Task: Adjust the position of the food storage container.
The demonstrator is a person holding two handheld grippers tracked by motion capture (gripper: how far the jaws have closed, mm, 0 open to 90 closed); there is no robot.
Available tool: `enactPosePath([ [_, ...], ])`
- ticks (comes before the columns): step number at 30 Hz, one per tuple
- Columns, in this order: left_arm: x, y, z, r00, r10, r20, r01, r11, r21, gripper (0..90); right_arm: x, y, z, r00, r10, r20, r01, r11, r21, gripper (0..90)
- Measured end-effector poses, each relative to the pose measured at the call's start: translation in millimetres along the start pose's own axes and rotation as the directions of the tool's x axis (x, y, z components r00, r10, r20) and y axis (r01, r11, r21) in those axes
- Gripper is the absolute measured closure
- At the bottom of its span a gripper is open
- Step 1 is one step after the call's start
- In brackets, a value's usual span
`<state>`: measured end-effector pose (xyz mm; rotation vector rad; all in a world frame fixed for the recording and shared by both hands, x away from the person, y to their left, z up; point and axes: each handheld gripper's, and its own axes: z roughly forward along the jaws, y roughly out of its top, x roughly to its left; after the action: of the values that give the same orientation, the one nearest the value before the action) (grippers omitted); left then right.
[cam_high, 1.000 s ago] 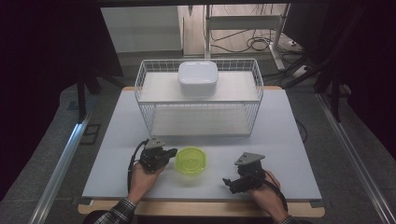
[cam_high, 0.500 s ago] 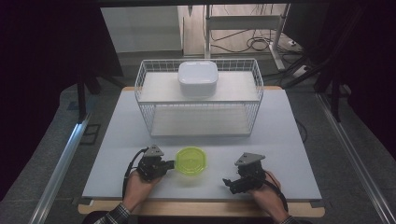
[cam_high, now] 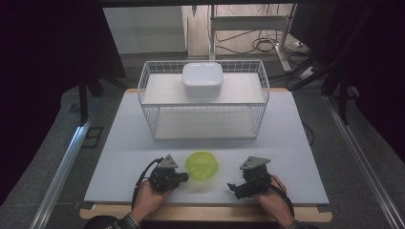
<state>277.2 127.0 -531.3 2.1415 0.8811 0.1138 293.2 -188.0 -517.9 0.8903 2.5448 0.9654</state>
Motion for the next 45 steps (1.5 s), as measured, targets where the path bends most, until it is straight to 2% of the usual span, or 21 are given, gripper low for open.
enactPosePath([
  [4,-3.8,2.7,5.6,0.9998,0.017,0.0,-0.017,0.9998,0.013,87.8,0.7,-0.2,0.8,1.0,0.0,-0.005,0.0,1.0,0.007,3.5],
  [8,-4.0,1.9,3.6,0.9996,0.022,-0.02,-0.021,0.9996,0.016,83.9,0.7,0.0,0.3,1.0,-0.002,-0.008,0.003,1.0,0.007,3.5],
  [16,-3.7,-1.3,-11.1,0.9948,0.042,-0.093,-0.044,0.999,-0.013,56.0,0.0,0.1,-1.0,1.0,0.001,-0.006,-0.001,1.0,-0.001,3.5],
  [23,-10.8,-8.5,-21.8,0.9868,0.083,-0.139,-0.09,0.9949,-0.046,32.3,-0.1,0.4,-2.5,0.9999,0.014,-0.009,-0.014,1.0,-0.013,3.5],
  [29,-13.5,-15.7,-29.6,0.985,0.067,-0.159,-0.079,0.9943,-0.072,17.8,-0.3,0.8,-3.6,0.9993,0.031,-0.018,-0.032,0.999,-0.029,3.5],
  [36,-14.0,-24.5,-35.8,0.9843,0.044,-0.171,-0.059,0.9949,-0.082,9.2,-0.5,1.0,-3.9,0.9989,0.042,-0.019,-0.043,0.998,-0.04,3.4],
  [42,-13.6,-33.0,-39.4,0.9796,0.065,-0.19,-0.082,0.9934,-0.08,6.0,-0.8,1.0,-4.2,0.9987,0.046,-0.023,-0.047,0.998,-0.044,3.4],
  [45,-12.1,-36.2,-41.7,0.9822,0.054,-0.18,-0.072,0.9928,-0.096,4.8,-0.7,1.1,-4.4,0.9985,0.047,-0.028,-0.048,0.998,-0.047,3.3],
])
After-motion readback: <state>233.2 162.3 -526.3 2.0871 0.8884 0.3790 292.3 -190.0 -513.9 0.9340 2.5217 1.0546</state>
